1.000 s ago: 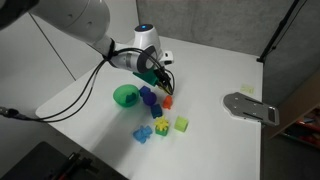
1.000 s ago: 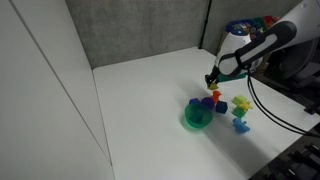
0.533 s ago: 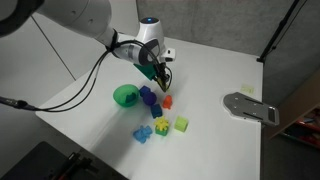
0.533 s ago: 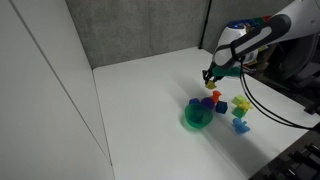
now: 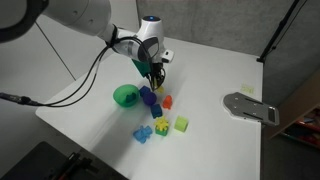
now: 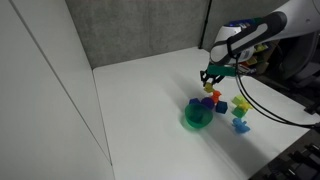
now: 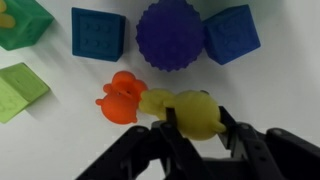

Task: Place the yellow bear toy next to the orange one

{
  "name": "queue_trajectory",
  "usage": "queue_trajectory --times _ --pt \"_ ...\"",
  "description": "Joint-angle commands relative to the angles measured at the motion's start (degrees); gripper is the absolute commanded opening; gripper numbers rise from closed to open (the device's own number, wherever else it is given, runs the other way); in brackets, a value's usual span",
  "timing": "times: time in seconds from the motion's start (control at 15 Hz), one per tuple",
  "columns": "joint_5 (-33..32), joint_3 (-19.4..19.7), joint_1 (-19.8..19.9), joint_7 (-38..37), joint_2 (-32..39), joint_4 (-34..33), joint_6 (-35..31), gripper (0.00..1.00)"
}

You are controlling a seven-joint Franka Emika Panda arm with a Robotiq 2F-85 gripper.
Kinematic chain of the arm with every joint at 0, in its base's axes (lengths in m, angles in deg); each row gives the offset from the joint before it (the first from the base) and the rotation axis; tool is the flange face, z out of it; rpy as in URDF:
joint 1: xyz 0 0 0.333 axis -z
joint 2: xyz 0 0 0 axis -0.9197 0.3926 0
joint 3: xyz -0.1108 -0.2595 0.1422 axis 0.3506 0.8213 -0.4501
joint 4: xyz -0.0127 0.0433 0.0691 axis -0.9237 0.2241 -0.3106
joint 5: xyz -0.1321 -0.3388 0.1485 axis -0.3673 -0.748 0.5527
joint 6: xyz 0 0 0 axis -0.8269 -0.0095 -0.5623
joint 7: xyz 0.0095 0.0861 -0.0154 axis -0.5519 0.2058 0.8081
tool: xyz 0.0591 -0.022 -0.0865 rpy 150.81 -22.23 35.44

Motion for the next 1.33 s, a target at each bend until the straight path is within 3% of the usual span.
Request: queue_trajectory --times 0.0,1.27 --pt "1.8 -0.4 0.6 -2.7 2.3 -2.8 3.6 0.18" --pt "8.7 -3.5 4.2 -2.6 4.9 -3.2 10.6 0.18"
